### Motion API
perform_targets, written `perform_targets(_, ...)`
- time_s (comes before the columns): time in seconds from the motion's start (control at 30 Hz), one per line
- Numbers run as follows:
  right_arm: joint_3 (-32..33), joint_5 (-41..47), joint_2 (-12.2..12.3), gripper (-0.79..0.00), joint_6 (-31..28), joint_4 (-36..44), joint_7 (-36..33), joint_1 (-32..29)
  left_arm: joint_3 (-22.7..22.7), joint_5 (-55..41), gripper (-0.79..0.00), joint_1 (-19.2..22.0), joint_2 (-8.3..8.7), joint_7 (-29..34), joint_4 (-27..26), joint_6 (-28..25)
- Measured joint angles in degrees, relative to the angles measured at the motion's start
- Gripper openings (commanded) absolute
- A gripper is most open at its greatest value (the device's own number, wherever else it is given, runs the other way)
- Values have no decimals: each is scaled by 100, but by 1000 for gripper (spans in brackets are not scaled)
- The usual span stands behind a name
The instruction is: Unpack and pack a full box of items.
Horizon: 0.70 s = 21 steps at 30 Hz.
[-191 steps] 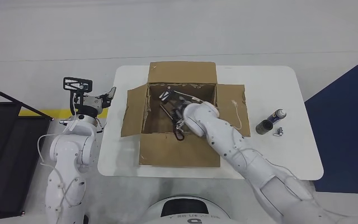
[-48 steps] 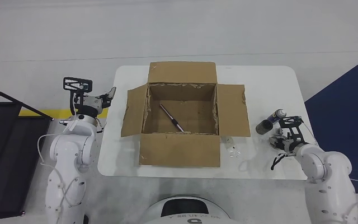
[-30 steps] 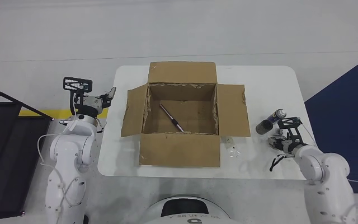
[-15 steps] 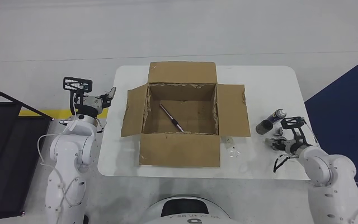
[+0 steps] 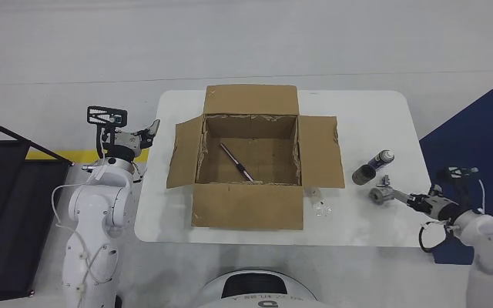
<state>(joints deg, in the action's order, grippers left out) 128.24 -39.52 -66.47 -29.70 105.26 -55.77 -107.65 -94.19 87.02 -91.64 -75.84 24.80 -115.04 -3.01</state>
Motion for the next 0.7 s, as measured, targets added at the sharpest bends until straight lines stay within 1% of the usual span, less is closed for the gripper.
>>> perform_targets(0.37, -69, 29, -13, 0, 17, -14, 59, 22, 0, 0, 0, 0, 0, 0, 0, 0)
perform_targets(0.47, -393, 535, -38, 0, -61, 167, 522, 133, 0, 0, 0, 0, 0, 0, 0, 0)
perform_targets(0.53, -670, 963, -48, 0, -315, 490, 857, 234, 0, 0, 0, 0, 0, 0, 0, 0)
perform_targets(0.6, -1016, 1231, -38, 0, -581, 795, 910, 361, 0, 0, 0, 0, 0, 0, 0, 0)
perform_targets(0.7, -1633, 981, -19, 0, -730, 1111, 870, 632, 0, 0, 0, 0, 0, 0, 0, 0)
